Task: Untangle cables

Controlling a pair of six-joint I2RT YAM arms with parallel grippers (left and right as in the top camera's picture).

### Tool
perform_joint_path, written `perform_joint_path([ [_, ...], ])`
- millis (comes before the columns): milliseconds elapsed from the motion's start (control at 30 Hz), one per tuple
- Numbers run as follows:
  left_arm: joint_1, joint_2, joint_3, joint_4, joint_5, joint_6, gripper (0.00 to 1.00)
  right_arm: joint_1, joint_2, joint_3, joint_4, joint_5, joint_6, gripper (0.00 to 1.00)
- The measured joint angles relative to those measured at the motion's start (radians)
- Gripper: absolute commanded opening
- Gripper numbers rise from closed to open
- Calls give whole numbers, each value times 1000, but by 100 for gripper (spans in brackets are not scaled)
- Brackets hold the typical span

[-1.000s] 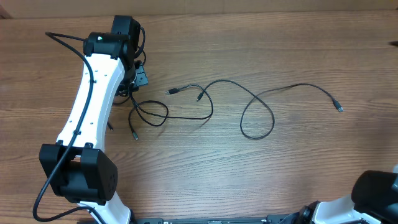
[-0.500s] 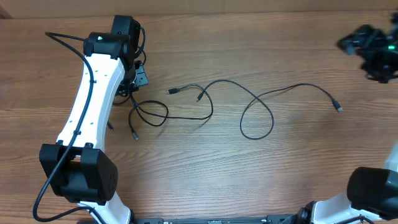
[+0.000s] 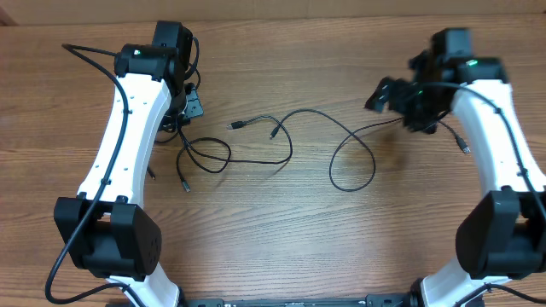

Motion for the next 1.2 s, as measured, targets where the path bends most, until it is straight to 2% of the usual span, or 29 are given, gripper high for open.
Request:
perform_joint_path([
  [100, 0, 0, 0, 4, 2, 0, 4, 73, 0, -93, 105, 84, 49, 88],
  [267, 0, 0, 0, 6, 2, 0, 4, 185, 1, -261, 362, 170, 124, 77],
  [400, 0, 0, 0, 7, 2, 0, 4, 258, 1, -358, 525, 226, 169, 76],
  [600, 0, 0, 0, 5, 2, 0, 4, 291, 1, -438, 653, 314, 285, 72],
  [733, 0, 0, 0, 6, 2, 0, 4, 291, 1, -489, 757, 335, 329, 62],
  [933, 0, 0, 0, 5, 2, 0, 4, 291, 3, -520, 802, 350, 356, 59],
  [1100, 0, 0, 0, 5, 2, 0, 4, 291, 23, -520, 802, 350, 365, 41],
  [1200, 0, 0, 0, 3, 2, 0, 4, 291, 43, -521, 790, 349, 366, 39],
])
